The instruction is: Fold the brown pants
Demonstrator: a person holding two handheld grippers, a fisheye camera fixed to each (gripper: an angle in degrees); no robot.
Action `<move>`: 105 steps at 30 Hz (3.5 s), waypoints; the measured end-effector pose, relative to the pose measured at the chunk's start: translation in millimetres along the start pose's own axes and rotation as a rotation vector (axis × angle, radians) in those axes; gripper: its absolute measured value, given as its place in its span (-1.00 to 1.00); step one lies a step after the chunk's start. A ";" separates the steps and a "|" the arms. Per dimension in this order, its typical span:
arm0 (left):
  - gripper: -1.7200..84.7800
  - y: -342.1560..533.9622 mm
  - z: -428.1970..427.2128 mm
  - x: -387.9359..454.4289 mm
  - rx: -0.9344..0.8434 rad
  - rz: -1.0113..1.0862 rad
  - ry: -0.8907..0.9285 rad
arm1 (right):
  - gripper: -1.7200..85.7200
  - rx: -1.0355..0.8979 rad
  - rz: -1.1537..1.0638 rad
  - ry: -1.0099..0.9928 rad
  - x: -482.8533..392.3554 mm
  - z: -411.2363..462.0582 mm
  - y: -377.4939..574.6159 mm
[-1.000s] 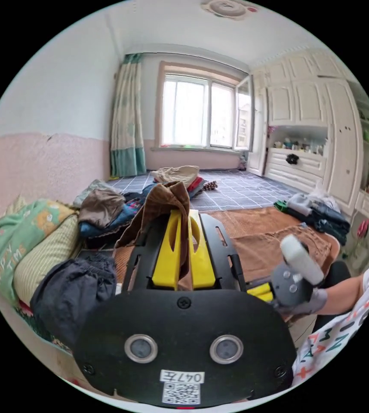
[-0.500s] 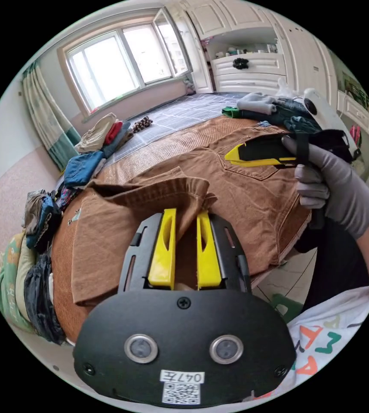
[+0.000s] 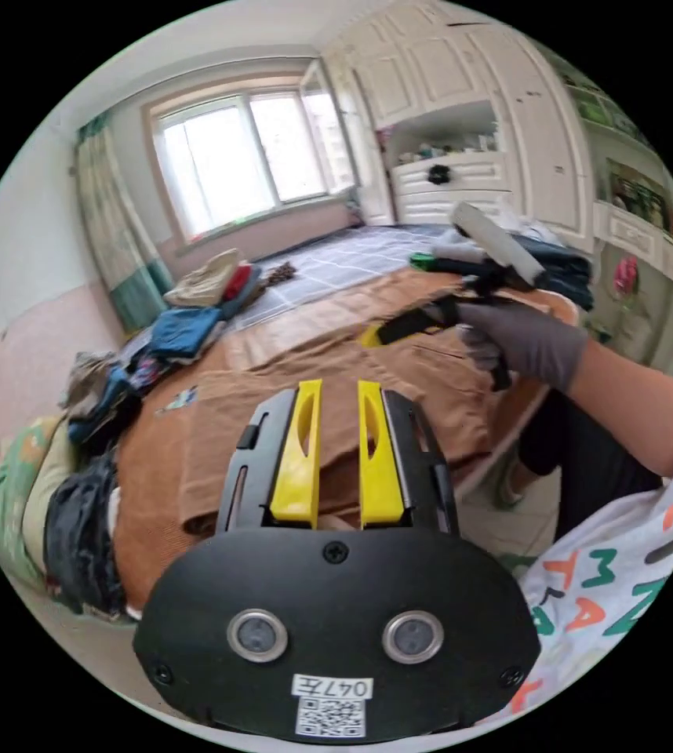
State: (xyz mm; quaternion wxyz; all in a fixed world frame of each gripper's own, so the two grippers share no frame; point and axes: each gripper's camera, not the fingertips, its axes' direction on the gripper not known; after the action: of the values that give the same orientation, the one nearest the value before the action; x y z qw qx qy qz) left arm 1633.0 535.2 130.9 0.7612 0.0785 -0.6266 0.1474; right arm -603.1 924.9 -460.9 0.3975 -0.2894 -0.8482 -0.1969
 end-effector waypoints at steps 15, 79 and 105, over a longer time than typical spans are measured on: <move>-0.84 126.2 37.5 -240.1 -0.104 -0.458 0.025 | -0.94 -0.028 -0.167 -0.009 -94.0 17.7 -71.1; -0.98 458.0 147.1 -213.1 -0.218 -0.818 0.078 | -0.96 0.625 0.695 0.249 199.8 -382.4 359.0; -0.75 628.4 218.7 -205.5 -0.023 -1.042 0.535 | -0.92 0.110 -0.521 -0.266 -319.6 32.1 64.4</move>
State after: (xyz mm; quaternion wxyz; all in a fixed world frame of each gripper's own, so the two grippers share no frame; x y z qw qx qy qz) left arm 1191.4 1036.1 -66.7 0.8659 0.3282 -0.2929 -0.2383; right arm -414.3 884.6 -725.6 0.2340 -0.0631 -0.9480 -0.2062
